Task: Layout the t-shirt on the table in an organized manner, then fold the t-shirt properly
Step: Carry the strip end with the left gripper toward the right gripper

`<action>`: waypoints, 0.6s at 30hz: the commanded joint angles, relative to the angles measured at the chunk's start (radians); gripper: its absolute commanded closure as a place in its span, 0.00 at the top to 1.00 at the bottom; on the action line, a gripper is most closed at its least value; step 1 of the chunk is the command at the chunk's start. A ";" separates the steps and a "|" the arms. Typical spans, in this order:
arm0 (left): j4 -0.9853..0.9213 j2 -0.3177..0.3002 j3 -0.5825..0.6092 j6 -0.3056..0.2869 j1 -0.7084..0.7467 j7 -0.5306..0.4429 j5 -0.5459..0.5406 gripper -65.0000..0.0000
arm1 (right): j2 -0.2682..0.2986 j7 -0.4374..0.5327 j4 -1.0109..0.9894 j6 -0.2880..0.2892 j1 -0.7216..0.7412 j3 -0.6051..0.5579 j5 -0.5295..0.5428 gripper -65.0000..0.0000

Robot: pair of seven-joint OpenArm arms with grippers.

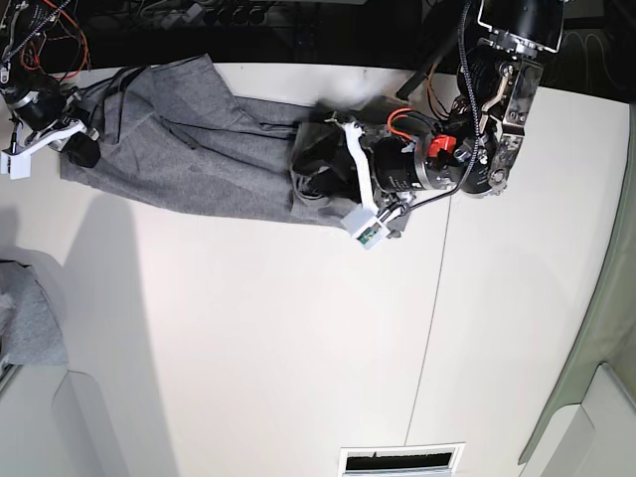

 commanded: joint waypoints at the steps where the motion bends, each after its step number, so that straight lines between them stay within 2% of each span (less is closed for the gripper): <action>1: 0.014 0.009 -0.003 -0.007 -0.013 -0.023 -0.034 0.55 | 0.021 -0.002 0.016 0.017 0.007 0.006 0.038 0.24; 2: 0.014 0.018 -0.003 -0.007 -0.013 -0.021 -0.043 0.57 | 0.026 -0.014 0.016 0.026 0.006 0.006 0.054 0.31; 4: 0.014 0.031 -0.003 -0.007 -0.014 -0.007 -0.063 0.56 | 0.037 -0.037 0.032 0.034 0.006 0.006 0.063 0.37; 8: 0.026 0.033 -0.003 -0.035 -0.014 0.041 -0.188 0.56 | 0.050 -0.069 0.127 0.033 0.006 0.014 0.059 0.37; 11: 0.048 0.033 -0.003 -0.035 -0.013 0.140 -0.338 0.56 | 0.049 -0.089 0.232 0.033 0.006 0.043 0.047 0.37; 15: 0.064 0.029 -0.003 -0.035 -0.017 0.269 -0.489 0.56 | 0.056 -0.073 0.278 0.021 0.006 0.071 -0.042 0.37; 18: 0.065 0.019 -0.003 -0.035 -0.019 0.300 -0.552 0.56 | 0.074 -0.034 0.255 0.002 0.006 0.073 -0.135 0.37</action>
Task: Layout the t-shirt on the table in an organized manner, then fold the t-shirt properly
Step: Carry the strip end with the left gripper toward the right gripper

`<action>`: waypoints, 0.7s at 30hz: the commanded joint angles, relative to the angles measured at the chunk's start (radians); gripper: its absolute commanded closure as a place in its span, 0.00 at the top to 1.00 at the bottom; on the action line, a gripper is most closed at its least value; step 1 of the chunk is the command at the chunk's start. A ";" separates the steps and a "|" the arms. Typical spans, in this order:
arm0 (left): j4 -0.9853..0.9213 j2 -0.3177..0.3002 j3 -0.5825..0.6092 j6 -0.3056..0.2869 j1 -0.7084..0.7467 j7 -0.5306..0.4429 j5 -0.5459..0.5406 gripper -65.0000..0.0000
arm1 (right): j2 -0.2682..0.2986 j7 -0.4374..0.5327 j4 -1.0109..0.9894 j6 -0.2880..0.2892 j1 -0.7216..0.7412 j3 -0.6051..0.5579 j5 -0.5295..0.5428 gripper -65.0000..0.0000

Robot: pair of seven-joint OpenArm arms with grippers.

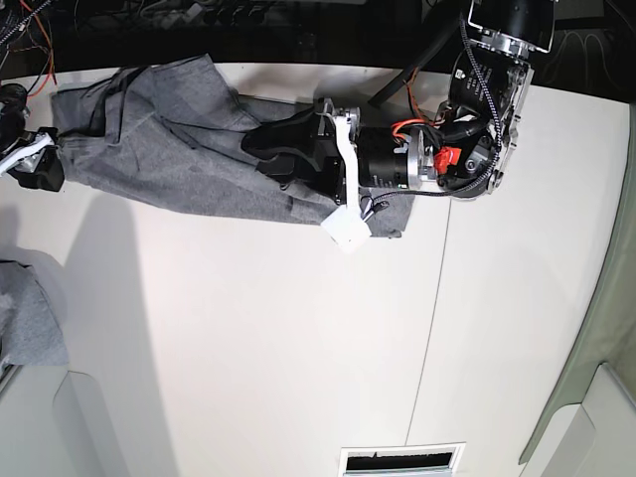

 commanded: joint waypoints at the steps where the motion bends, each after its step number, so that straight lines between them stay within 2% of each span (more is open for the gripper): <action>1: 0.024 -0.006 -0.005 -0.009 -0.017 -0.009 -0.027 0.56 | 0.029 0.032 -0.007 -0.011 0.007 0.006 0.008 0.40; 4: 0.035 -0.009 -0.034 -0.009 -0.028 -0.009 -0.015 0.56 | 0.077 0.048 -0.109 -0.009 0.008 0.006 0.018 0.65; 5: 0.035 -0.009 -0.054 -0.009 -0.036 -0.009 -0.010 0.56 | 0.092 0.057 -0.147 -0.009 0.008 0.006 0.034 0.70; 9: 0.035 -0.013 -0.170 -0.009 -0.048 -0.010 -0.006 0.56 | 0.114 0.060 -0.260 0.028 0.008 0.005 0.092 0.70; 16: 0.035 -0.084 -0.300 -0.009 -0.046 -0.023 0.024 0.56 | 0.111 0.059 -0.330 0.035 0.011 -0.097 0.137 0.69; 21: 0.033 -0.148 -0.328 -0.009 -0.014 -0.097 0.161 0.56 | 0.101 0.059 -0.330 0.027 0.013 -0.181 0.134 0.68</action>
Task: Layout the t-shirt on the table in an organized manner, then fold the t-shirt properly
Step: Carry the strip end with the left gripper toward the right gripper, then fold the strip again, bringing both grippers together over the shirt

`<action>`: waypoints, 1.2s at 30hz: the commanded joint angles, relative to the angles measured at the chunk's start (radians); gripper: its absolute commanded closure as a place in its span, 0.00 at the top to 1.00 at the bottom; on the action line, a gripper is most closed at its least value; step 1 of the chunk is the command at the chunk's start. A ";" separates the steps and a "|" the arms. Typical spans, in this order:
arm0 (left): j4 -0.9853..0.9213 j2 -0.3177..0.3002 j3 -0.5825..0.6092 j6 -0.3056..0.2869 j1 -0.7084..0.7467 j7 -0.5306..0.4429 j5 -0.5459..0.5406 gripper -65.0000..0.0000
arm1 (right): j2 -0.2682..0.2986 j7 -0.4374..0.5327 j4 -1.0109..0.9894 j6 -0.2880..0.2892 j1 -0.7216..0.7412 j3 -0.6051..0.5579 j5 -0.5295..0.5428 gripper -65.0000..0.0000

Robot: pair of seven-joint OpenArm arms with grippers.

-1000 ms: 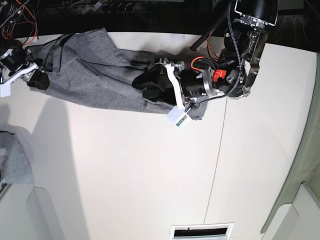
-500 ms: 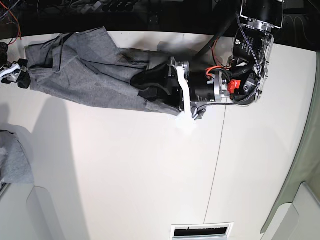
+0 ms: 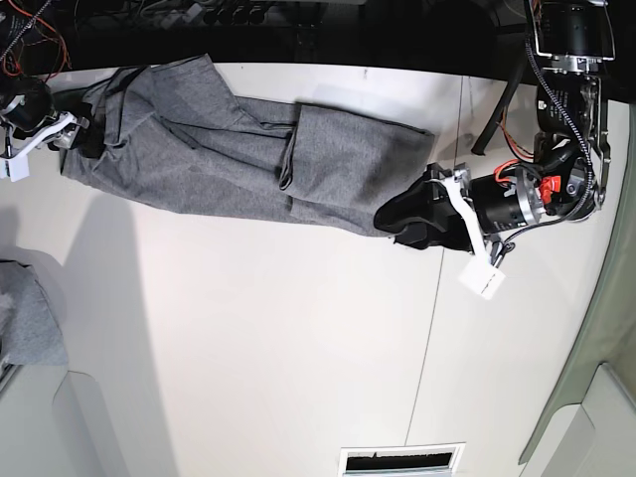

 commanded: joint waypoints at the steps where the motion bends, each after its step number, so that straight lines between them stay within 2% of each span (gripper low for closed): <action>1: 0.016 -0.018 -0.003 -0.009 0.006 -0.029 0.013 0.56 | 0.011 0.003 0.012 0.001 0.005 -0.008 0.011 0.64; 2: 0.015 -0.028 -0.003 -0.009 0.020 -0.049 0.051 0.56 | 0.011 0.003 0.012 -0.008 0.005 -0.018 0.015 0.57; 3: 0.014 -0.039 -0.003 -0.009 0.035 -0.069 0.085 0.56 | 0.011 0.003 0.012 -0.013 0.008 -0.023 0.016 0.46; 6: -0.002 -0.066 -0.003 -0.009 0.066 -0.108 0.148 0.56 | 0.012 0.010 0.013 -0.014 0.011 -0.024 0.016 0.05; 7: -0.011 -0.071 -0.003 -0.009 0.071 -0.111 0.157 0.56 | 0.012 0.019 0.014 -0.011 0.010 -0.023 0.016 0.00; 14: -0.149 -0.076 -0.003 -0.009 0.076 -0.131 0.179 0.56 | 0.014 0.016 0.049 -0.013 0.010 0.042 0.026 0.00; 18: -0.251 -0.075 0.007 -0.009 0.076 -0.145 0.177 0.56 | 0.014 -0.075 0.138 -0.012 0.010 0.093 0.182 0.00; 21: -0.269 -0.070 0.044 -0.009 0.076 -0.145 0.169 0.56 | 0.000 -0.108 0.216 0.000 0.010 0.083 0.239 0.00; 24: -0.269 -0.057 0.114 -0.009 0.075 -0.166 0.171 0.56 | -0.063 -0.113 0.303 0.000 0.010 0.070 0.272 0.00; 28: -0.269 -0.033 0.221 -0.009 0.073 -0.188 0.173 0.56 | -0.204 -0.113 0.422 0.000 0.010 0.024 0.274 0.00; 32: -0.269 0.015 0.278 -0.009 0.072 -0.190 0.200 0.56 | -0.327 -0.112 0.483 0.007 0.010 -0.071 0.272 0.00; 36: -0.269 0.058 0.282 -0.009 0.070 -0.190 0.239 0.56 | -0.400 -0.097 0.485 0.007 0.010 -0.195 0.180 0.00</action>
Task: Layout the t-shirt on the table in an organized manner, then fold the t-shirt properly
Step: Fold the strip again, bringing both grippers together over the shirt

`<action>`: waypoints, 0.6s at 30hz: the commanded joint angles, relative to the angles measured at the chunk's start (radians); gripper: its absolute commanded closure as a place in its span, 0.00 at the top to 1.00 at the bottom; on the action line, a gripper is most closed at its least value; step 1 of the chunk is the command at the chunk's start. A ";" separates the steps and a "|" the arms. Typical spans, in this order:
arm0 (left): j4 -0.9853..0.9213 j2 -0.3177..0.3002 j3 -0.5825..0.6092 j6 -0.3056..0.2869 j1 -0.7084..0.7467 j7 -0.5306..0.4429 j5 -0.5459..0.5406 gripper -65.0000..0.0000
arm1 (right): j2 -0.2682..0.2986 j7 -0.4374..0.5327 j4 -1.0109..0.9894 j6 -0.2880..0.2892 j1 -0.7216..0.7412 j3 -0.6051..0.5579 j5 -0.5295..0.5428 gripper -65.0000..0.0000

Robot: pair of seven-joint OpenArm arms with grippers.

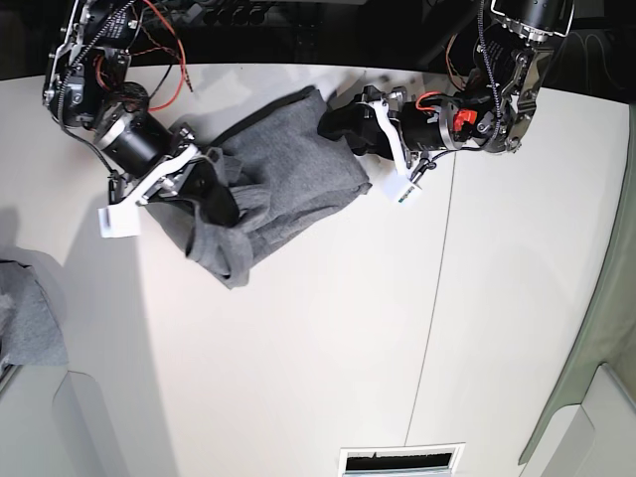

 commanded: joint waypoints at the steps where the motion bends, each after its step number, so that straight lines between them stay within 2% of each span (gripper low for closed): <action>1: 0.008 -0.009 0.000 0.002 -0.006 0.012 0.018 0.56 | -0.007 0.021 0.015 0.015 0.008 -0.034 0.003 0.00; 3: 0.008 -0.010 -0.003 0.002 -0.006 0.005 0.019 0.56 | -0.010 0.021 0.012 0.015 0.005 -0.111 -0.044 0.00; 4: 0.008 -0.011 -0.003 0.002 -0.006 0.005 0.019 0.56 | -0.010 0.020 0.012 0.015 0.005 -0.148 -0.070 0.06; 6: 0.008 -0.013 -0.003 0.002 -0.006 0.004 0.019 0.56 | -0.010 0.020 0.012 0.015 0.005 -0.221 -0.107 0.35; 7: 0.008 -0.015 -0.003 0.002 -0.006 0.004 0.018 0.56 | -0.010 0.020 0.012 0.015 0.005 -0.252 -0.121 0.46; 8: 0.008 -0.015 -0.004 0.002 -0.008 0.004 0.018 0.56 | -0.010 0.022 0.013 0.015 0.006 -0.281 -0.134 0.51; 11: 0.008 -0.015 -0.024 0.002 -0.007 0.005 0.013 0.56 | -0.011 0.036 0.015 0.016 0.018 -0.333 -0.145 0.51; 15: 0.023 -0.017 -0.091 0.002 -0.007 0.043 -0.024 0.56 | -0.011 0.056 0.025 0.015 0.066 -0.326 -0.157 0.51; 18: 0.078 -0.035 -0.160 0.002 -0.005 0.084 -0.081 0.40 | -0.010 0.093 0.028 0.014 0.122 -0.282 -0.225 0.51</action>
